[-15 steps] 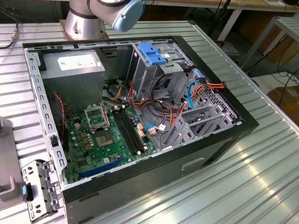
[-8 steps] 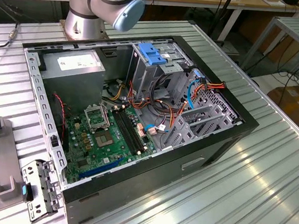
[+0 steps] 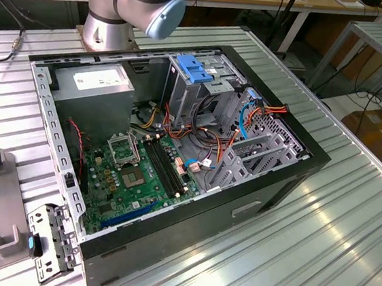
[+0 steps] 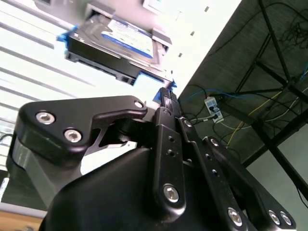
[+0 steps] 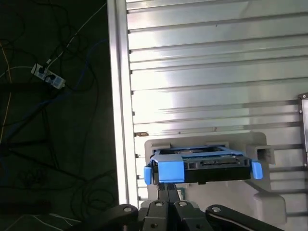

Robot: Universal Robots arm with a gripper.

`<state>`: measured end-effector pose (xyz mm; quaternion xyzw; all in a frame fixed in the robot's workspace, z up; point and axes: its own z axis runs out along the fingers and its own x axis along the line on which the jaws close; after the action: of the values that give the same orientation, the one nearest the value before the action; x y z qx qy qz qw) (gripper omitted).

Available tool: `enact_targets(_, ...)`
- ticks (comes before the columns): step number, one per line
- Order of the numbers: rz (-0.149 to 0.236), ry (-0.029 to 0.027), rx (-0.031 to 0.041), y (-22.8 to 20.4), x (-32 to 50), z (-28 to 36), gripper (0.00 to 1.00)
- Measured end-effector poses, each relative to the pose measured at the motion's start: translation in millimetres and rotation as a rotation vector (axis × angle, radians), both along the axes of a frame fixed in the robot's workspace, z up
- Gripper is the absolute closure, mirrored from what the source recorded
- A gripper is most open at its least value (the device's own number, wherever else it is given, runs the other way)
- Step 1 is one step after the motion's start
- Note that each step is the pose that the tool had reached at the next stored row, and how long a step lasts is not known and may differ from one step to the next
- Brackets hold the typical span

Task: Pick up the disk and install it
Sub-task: 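Pick up the disk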

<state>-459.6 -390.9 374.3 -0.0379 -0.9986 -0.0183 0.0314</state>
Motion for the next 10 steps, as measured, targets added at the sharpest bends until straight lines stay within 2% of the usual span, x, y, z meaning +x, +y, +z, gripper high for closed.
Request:
enact_targets(6,0.000,-0.0001,0.0000,0.0,1.3,0.0,0.89)
enact_targets(10,0.000,-0.0048,-0.0017,0.7,4.4,-0.1,0.89)
